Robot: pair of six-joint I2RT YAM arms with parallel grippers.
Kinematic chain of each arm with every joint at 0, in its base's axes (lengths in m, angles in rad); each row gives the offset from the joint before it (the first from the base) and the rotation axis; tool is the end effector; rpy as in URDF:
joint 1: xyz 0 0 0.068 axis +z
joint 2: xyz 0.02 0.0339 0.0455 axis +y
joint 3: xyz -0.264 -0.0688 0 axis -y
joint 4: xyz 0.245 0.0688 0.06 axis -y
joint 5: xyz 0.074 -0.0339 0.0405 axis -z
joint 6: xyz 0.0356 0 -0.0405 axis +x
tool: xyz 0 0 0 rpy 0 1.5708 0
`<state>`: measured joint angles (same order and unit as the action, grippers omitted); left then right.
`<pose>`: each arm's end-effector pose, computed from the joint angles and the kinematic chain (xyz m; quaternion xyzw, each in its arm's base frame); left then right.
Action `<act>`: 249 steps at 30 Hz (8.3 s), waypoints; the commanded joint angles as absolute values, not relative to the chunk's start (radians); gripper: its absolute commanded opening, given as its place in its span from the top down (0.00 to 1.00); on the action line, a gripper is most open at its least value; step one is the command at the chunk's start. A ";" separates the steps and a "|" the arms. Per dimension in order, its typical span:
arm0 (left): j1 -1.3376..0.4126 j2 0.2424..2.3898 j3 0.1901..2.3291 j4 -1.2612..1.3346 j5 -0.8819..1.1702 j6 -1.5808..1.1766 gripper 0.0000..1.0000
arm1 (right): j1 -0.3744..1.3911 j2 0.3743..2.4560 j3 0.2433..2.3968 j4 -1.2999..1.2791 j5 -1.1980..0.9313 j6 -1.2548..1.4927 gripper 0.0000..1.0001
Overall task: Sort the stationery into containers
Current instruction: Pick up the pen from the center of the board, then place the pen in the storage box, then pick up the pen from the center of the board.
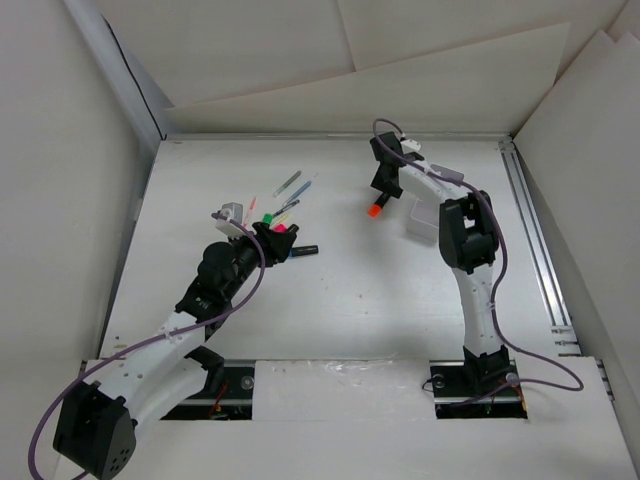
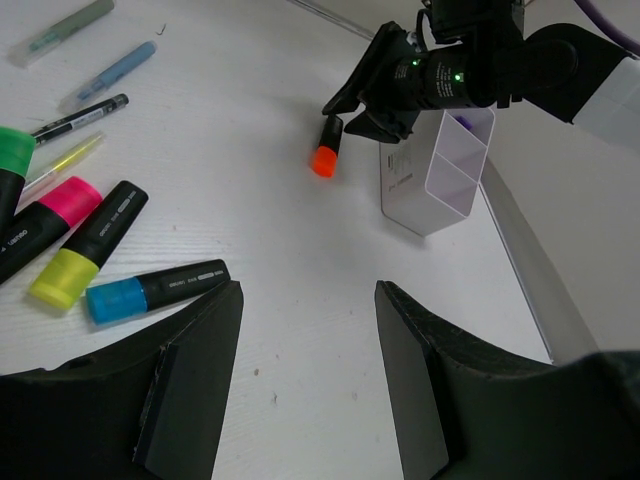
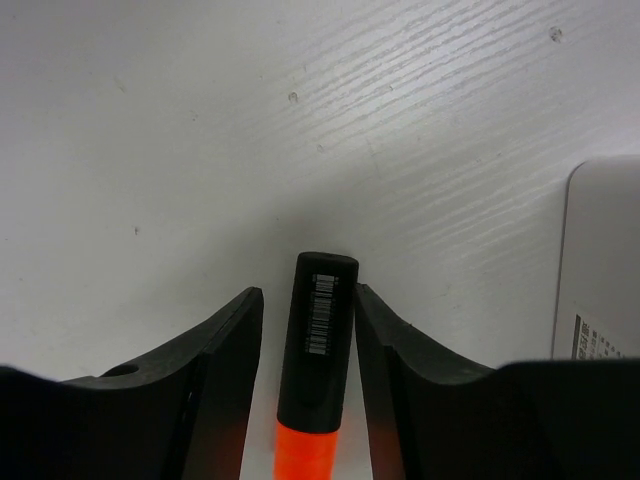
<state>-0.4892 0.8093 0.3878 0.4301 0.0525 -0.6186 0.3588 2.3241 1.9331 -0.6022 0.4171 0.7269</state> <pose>0.1717 -0.0935 0.2600 -0.0269 0.7036 -0.3891 0.5940 0.4808 0.1649 0.1789 0.2296 0.9112 -0.0260 0.3411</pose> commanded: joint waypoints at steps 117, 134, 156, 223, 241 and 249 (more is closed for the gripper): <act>-0.492 0.787 0.397 0.486 0.071 -0.627 0.48 | 0.416 2.165 1.910 -0.814 1.471 1.033 0.51; -0.492 0.701 0.387 0.439 -0.046 -0.638 0.49 | 0.693 1.950 1.605 -0.482 0.678 0.685 0.72; -0.492 0.291 0.293 0.293 -0.307 -0.715 0.41 | 0.865 2.086 1.646 -0.133 0.078 0.255 0.38; -0.492 0.278 0.293 0.296 -0.305 -0.706 0.43 | 0.914 2.174 1.637 -0.173 0.281 0.325 0.45; -0.492 0.193 0.272 0.232 -0.391 -0.749 0.43 | 0.925 2.233 1.663 -0.206 0.281 0.336 0.74; -0.492 0.227 0.262 0.279 -0.361 -0.749 0.43 | 0.925 2.086 1.530 -0.184 0.317 0.390 0.89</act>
<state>-0.4892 0.2127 0.2710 0.2211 -0.3756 -0.7437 0.9173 2.1826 1.5703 -0.1932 0.2863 0.3565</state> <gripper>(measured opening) 0.574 0.362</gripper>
